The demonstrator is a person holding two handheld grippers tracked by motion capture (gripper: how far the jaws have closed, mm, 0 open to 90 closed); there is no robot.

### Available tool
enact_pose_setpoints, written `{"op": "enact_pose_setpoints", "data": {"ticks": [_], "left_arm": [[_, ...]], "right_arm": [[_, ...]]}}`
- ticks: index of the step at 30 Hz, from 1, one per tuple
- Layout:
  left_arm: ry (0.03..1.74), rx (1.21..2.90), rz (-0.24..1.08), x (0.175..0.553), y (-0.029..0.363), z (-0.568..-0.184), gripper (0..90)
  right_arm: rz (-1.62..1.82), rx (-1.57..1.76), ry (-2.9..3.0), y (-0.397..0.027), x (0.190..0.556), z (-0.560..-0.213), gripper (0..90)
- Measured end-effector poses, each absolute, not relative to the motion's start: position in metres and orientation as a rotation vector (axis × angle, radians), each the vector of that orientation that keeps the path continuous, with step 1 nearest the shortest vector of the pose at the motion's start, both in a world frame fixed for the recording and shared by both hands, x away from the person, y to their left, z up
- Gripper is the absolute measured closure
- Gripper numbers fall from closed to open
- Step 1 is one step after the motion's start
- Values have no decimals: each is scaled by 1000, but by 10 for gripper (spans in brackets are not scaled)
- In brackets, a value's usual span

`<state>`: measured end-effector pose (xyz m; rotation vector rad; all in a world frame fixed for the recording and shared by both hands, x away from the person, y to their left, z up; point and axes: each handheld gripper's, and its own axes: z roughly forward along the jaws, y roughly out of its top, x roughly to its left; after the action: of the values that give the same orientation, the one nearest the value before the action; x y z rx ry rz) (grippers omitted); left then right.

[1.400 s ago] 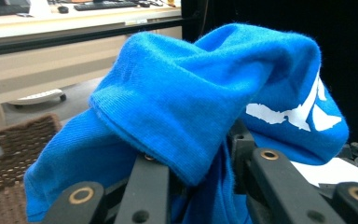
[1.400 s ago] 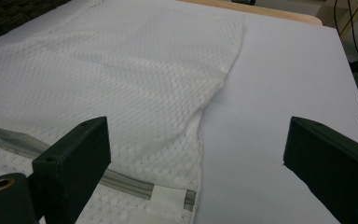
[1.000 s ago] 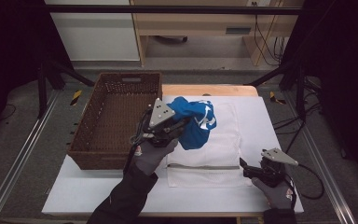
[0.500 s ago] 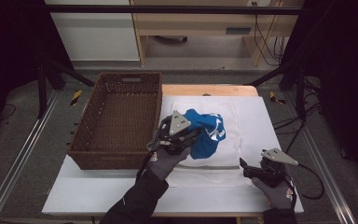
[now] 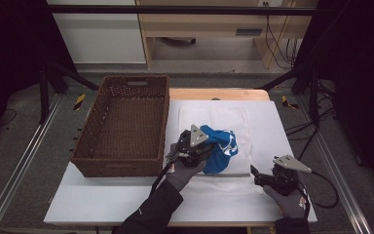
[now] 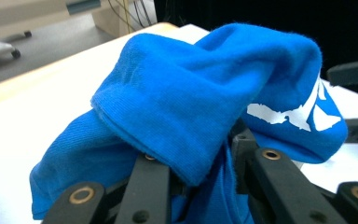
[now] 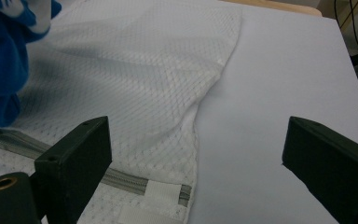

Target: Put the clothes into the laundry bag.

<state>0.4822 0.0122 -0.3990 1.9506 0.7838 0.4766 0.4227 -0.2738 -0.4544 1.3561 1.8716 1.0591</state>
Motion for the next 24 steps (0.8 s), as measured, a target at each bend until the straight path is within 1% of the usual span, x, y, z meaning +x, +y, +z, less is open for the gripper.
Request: {"op": "enact_pose_setpoints", "data": {"ticks": [12, 16, 21, 23, 24], "left_arm": [[810, 2021, 410, 489, 4, -437, 727], [801, 2026, 410, 489, 1, -443, 713], [806, 2064, 400, 491, -2, -453, 631], [815, 2073, 398, 491, -3, -455, 574], [817, 2075, 395, 492, -3, -456, 574]], "right_arm": [[1051, 1357, 1879, -273, 424, -457, 84], [1051, 1357, 1879, -273, 424, -457, 84], [1046, 1349, 1878, -273, 425, -458, 84], [1046, 1347, 1877, -273, 425, -458, 84], [1047, 1350, 1876, -273, 425, -458, 84]]}}
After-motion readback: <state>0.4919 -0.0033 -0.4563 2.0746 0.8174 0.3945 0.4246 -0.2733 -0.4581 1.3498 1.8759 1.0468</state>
